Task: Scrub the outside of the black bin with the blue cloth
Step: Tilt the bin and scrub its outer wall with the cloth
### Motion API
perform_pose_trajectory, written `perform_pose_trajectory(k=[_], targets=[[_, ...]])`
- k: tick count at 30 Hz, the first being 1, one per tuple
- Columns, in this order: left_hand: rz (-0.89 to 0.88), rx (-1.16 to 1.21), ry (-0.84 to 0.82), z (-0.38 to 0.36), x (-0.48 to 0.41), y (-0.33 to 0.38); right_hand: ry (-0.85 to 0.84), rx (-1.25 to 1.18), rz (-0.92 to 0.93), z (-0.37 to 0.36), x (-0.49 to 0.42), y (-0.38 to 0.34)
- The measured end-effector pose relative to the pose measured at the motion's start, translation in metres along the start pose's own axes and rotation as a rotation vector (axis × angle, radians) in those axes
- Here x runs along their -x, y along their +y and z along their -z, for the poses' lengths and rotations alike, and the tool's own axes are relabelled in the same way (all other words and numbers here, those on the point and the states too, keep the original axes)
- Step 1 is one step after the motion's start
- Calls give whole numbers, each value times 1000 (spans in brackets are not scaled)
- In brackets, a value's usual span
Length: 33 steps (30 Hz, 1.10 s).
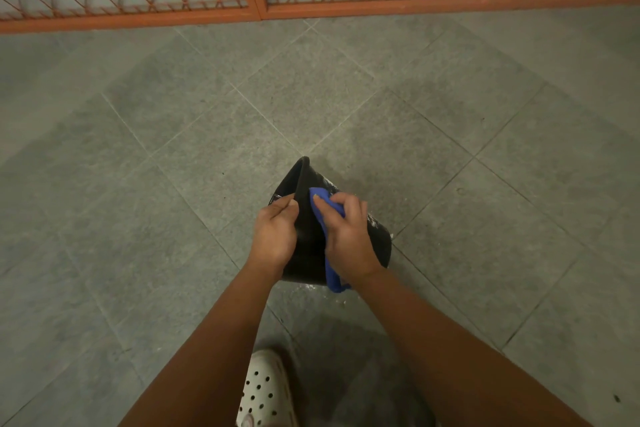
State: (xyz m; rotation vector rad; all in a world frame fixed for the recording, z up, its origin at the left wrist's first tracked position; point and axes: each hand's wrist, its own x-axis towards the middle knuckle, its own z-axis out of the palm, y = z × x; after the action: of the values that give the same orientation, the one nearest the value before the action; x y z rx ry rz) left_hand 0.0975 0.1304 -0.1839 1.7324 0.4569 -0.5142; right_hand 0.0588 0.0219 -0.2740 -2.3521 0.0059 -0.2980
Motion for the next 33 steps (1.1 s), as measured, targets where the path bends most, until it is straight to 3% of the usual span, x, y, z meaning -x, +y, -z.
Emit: perform_pose_trajectory(k=[3, 11, 16, 19, 26, 33], targets=[[21, 12, 24, 0, 0, 0, 4, -7, -63, 3, 3, -3], [33, 32, 55, -3, -4, -4, -31, 30, 168, 1, 23, -13], [6, 38, 61, -10, -1, -2, -58, 3, -218, 7, -14, -10], [-9, -4, 48, -9, 0, -2, 60, -34, -231, 4, -4, -17], [-103, -120, -71, -3, 2, -3, 16, 27, -113, 4, -2, -6], [66, -95, -98, 7, 0, 4, 81, 16, -295, 0, 1, -9]])
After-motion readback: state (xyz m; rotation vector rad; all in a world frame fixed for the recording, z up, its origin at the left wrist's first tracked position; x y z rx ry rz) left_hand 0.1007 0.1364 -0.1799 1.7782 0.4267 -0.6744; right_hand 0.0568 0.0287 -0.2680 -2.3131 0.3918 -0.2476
